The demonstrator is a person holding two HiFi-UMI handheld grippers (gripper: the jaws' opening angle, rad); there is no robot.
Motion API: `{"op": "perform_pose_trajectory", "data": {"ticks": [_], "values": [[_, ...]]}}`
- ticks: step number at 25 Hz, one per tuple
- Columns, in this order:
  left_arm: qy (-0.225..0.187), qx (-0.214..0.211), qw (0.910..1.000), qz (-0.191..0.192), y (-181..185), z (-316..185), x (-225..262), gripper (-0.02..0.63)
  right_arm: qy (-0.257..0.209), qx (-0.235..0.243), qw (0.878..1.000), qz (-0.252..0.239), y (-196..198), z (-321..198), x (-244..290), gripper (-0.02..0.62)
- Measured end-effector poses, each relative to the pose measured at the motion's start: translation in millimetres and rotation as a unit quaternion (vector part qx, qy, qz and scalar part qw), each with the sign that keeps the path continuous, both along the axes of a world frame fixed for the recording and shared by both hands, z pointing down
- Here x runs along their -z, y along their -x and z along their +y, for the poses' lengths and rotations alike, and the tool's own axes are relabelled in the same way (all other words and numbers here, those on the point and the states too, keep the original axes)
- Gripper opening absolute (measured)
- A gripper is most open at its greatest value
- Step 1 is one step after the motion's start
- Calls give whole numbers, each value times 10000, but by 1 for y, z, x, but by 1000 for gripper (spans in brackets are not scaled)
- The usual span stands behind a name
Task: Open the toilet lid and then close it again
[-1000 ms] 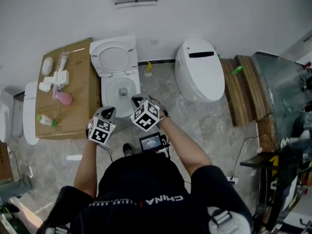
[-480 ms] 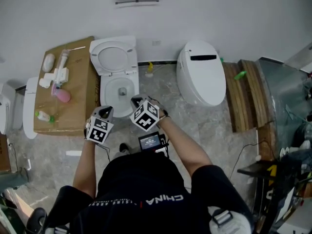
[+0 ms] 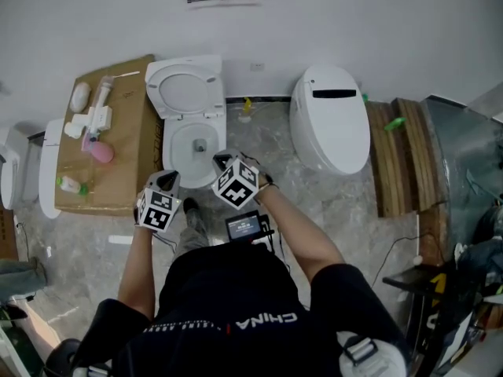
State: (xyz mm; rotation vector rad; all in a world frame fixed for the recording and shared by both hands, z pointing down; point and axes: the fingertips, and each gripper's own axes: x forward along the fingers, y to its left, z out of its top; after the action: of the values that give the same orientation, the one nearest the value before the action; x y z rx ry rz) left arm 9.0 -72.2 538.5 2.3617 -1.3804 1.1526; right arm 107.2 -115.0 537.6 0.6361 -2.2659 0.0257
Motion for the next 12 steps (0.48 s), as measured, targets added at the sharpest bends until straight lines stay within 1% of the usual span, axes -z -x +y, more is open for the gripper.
{"op": "perform_pose_trajectory", "data": {"ticks": [4,7,12], "values": [[25,-135,9999,3,11,-28,-7,11,30,-160,9999,-3,9,-25,-9,14],[57,-268,9996,-7,29,-57,-11,11,67,-325,9994,35,22,-51,-13,14],[68,-433,9989,179,59,-113,-10,11,66,-591,9982,-3,49,-98,-7,14]]}}
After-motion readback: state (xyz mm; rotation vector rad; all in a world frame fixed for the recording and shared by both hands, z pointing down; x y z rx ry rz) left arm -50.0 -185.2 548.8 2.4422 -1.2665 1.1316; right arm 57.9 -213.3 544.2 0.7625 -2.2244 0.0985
